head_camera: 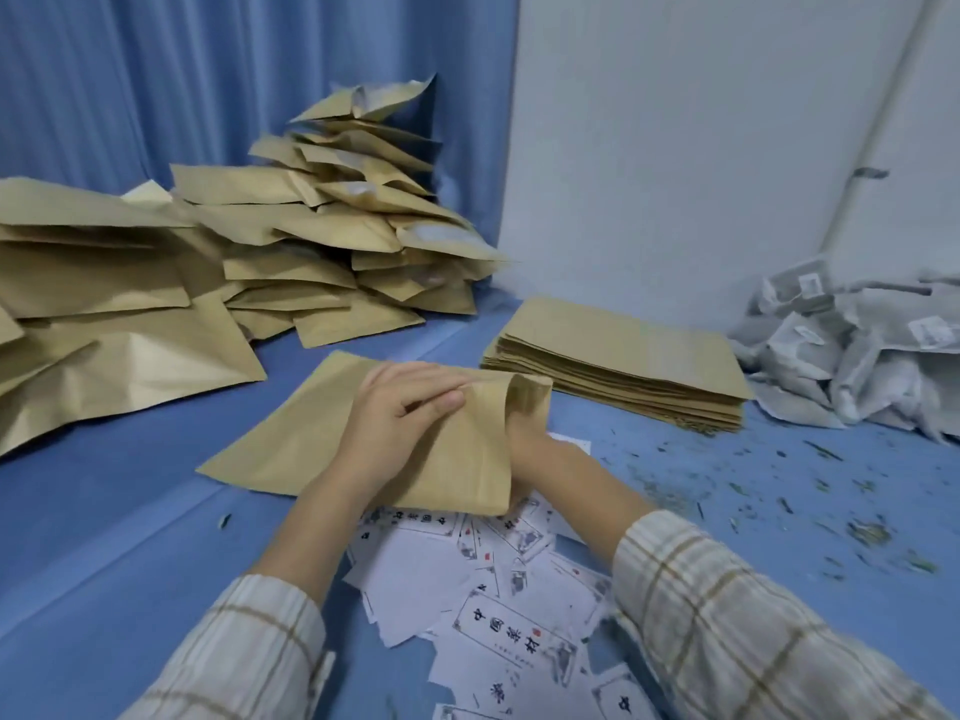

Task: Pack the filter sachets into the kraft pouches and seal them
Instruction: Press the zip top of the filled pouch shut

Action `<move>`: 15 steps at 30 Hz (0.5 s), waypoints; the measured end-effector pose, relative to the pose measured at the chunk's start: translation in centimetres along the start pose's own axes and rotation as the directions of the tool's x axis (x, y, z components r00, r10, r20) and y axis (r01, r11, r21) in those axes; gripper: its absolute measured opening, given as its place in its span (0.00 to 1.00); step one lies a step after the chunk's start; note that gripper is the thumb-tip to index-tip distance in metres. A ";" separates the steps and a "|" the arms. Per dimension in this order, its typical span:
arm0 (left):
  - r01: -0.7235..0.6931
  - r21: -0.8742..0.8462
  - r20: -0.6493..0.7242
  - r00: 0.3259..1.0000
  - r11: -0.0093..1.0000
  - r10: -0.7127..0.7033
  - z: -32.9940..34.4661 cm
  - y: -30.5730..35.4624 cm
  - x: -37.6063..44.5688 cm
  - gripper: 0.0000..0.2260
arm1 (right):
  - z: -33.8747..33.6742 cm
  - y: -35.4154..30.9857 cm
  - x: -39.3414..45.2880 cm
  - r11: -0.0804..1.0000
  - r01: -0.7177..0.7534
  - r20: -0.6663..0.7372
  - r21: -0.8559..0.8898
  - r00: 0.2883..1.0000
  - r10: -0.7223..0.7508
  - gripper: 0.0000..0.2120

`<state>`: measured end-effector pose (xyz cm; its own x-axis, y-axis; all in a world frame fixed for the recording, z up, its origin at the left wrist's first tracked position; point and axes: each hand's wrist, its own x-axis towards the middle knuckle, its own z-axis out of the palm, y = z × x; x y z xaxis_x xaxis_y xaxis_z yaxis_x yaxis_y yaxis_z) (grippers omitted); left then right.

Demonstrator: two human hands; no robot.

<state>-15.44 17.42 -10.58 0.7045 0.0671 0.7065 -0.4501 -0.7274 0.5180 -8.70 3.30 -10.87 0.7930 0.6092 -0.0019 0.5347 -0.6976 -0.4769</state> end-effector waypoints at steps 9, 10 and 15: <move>-0.053 -0.025 -0.030 0.998 0.998 0.052 1.3 -1.4 -0.1 0.12 | -2.4 9.7 -4.6 0.991 0.022 -0.093 -0.132 0.995 -0.034 0.31; -0.047 -0.023 -0.031 0.998 0.999 0.046 1.3 -1.4 -0.2 0.12 | -2.4 10.0 -5.2 0.990 0.010 -0.002 -0.143 1.000 -0.010 0.41; -0.022 -0.001 -0.011 1.000 1.000 0.022 1.5 -1.5 -0.5 0.11 | -1.9 11.5 -6.9 0.988 0.102 0.036 -0.113 0.995 -0.098 0.44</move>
<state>-14.34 17.49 -12.43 0.6886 0.0586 0.7228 -0.4662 -0.7277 0.5031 -7.48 -9.68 -14.68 0.7258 0.6878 0.0135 0.6420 -0.6701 -0.3726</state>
